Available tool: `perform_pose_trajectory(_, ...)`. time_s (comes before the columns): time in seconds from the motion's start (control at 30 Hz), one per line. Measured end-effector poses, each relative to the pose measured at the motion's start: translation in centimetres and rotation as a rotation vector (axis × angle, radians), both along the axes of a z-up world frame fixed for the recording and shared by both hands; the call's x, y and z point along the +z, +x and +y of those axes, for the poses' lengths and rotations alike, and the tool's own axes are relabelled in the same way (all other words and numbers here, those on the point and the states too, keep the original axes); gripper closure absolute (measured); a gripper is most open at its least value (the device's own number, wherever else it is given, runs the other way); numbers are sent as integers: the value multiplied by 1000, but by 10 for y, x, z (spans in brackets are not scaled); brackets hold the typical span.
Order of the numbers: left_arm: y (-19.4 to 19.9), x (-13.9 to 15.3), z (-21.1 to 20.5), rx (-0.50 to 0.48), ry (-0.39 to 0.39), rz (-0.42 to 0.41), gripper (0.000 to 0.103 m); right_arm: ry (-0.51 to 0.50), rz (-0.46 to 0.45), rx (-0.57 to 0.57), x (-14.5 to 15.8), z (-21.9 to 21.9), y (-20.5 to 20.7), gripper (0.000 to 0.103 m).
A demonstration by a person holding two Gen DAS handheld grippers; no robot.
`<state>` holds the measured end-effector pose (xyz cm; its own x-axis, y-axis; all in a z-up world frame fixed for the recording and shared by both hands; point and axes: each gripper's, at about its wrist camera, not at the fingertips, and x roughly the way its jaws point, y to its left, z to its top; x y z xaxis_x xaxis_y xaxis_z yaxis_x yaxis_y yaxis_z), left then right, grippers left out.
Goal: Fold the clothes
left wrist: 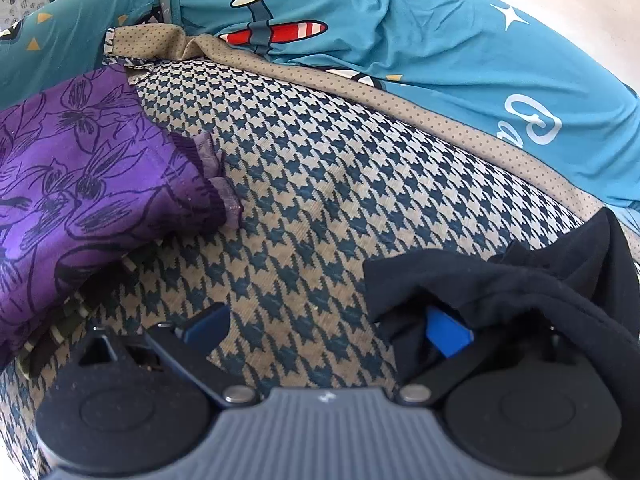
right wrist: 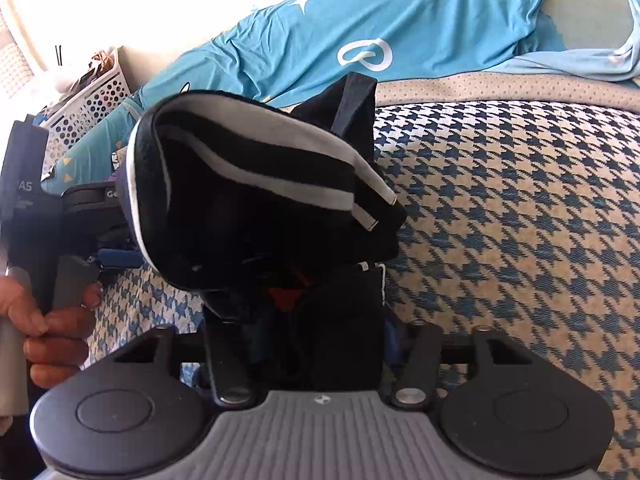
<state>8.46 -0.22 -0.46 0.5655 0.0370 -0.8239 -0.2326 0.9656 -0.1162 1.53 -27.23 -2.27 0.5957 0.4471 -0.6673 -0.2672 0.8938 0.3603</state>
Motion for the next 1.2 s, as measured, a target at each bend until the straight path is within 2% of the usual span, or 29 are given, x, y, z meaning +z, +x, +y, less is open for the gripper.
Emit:
perform_pose_trajectory(0.03,0,0,2,9,1,0,0,1,-13,-7,3,-1,-1,72)
perform_pose_trajectory(0.1,0,2,5,29,6,-4,0,-3,-49,-21,11,-4,-3,89)
perform_pose_trajectory(0.13,-1,4,7,37,7,-6,0,-4,-67,-29,15,-5,-4,91)
perform_pose_trajectory(0.27,-4,11,9,43,18,-22,0,10,-145,-71,34,-19,-14,92)
perform_pose_trajectory(0.47,-13,31,4,27,70,-91,0,22,-260,-134,71,-46,-38,92)
perform_pose_trajectory(0.6,-17,36,1,18,75,-99,0,28,-311,-185,93,-67,-58,92)
perform_pose_trajectory(0.73,-23,38,-2,23,84,-107,0,-14,-314,-252,102,-84,-72,92)
perform_pose_trajectory(0.87,-27,42,-6,28,95,-122,0,-40,-219,-254,94,-101,-75,92)
perform_pose_trajectory(0.97,-28,42,-4,26,72,-103,0,-67,-156,-214,83,-103,-78,90)
perform_pose_trajectory(1.1,-30,42,-3,5,59,-105,0,-81,-123,-216,70,-110,-83,68)
perform_pose_trajectory(1.2,-38,47,-7,-57,41,-129,0,-50,-146,-257,75,-120,-85,63)
